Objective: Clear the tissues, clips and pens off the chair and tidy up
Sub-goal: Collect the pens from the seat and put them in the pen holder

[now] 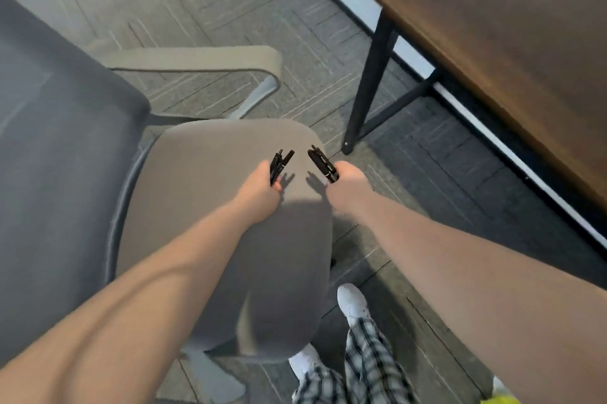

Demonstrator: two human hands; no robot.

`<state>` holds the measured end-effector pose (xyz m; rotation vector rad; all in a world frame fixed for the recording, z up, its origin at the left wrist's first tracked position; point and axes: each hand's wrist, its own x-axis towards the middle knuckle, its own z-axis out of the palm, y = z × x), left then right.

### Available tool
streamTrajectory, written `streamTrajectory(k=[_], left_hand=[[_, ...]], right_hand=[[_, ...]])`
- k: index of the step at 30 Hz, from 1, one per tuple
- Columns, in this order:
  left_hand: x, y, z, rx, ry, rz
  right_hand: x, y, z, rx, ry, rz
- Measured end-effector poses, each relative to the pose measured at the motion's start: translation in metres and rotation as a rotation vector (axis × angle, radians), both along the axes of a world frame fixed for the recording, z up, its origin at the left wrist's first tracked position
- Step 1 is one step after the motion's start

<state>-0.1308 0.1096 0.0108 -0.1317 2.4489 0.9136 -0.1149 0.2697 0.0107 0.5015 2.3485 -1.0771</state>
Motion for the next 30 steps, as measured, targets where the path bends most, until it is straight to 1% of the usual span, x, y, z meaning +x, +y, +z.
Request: streamTrajectory(k=[5,8,10,15,21,26,30], left_hand=[[-0.003,0.081,0.036,0.137,0.126,-0.139],[-0.001,0.136,0.060,0.219,0.183,-0.181],[0.002,0.169,0.076,0.292,0.188,-0.186],[0.013,0.269,0.118,0.364,0.261,-0.344],[0.022,0.376,0.151,0.489,0.219,-0.432],[0.034,0.453,0.175,0.595,0.182,-0.478],[0.043,0.518,0.191,0.683,0.157,-0.514]], right_hand=[[0.028,0.074,0.038,-0.001,0.060,-0.218],[0.043,0.117,0.064,-0.113,0.100,-0.360],[0.049,0.141,0.078,-0.162,0.121,-0.432],[0.065,0.220,0.123,-0.269,0.236,-0.688],[0.092,0.314,0.160,-0.328,0.380,-0.909],[0.112,0.382,0.186,-0.366,0.463,-0.978],[0.121,0.437,0.199,-0.315,0.515,-1.059]])
